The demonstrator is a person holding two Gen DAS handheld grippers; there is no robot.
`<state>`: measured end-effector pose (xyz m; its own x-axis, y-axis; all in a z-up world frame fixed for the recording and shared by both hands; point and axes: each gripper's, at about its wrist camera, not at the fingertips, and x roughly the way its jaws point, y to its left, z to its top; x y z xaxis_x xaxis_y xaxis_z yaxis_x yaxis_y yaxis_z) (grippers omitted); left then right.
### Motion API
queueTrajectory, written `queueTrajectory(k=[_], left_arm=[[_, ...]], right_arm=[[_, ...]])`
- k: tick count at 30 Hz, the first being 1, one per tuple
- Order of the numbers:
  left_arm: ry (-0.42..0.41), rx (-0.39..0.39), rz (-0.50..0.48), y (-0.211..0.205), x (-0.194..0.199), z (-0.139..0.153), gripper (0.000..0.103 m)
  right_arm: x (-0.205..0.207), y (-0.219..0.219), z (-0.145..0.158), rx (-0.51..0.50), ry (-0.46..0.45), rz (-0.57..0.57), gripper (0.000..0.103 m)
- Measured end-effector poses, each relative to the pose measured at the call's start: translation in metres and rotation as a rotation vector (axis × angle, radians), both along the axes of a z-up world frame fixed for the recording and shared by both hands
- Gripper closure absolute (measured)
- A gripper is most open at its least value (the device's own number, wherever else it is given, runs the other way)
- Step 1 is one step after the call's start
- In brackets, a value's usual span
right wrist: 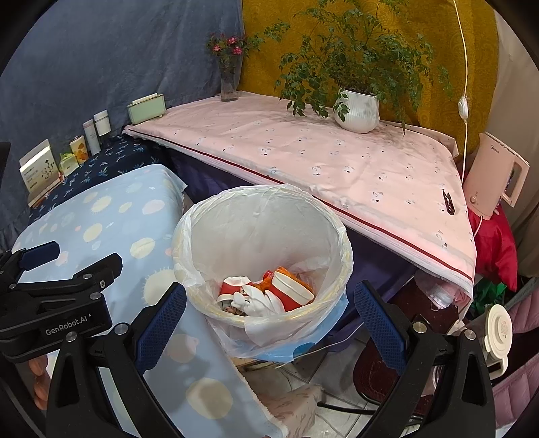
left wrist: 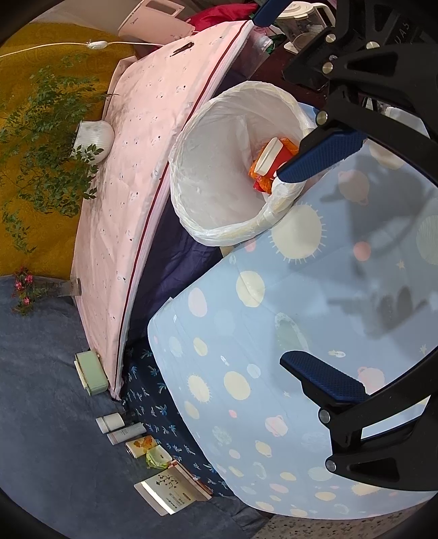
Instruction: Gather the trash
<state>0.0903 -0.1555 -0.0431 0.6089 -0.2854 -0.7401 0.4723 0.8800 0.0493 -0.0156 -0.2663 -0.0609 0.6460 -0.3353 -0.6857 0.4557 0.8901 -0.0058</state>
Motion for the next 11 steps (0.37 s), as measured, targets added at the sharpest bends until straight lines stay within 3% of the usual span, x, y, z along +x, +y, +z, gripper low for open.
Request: queueTrajectory(k=[11], left_arm=[[-0.004, -0.008, -0.022, -0.0018, -0.0004, -0.0014, 0.007]], right_arm=[[-0.0005, -0.0006, -0.0017, 0.000, 0.002, -0.002, 0.007]])
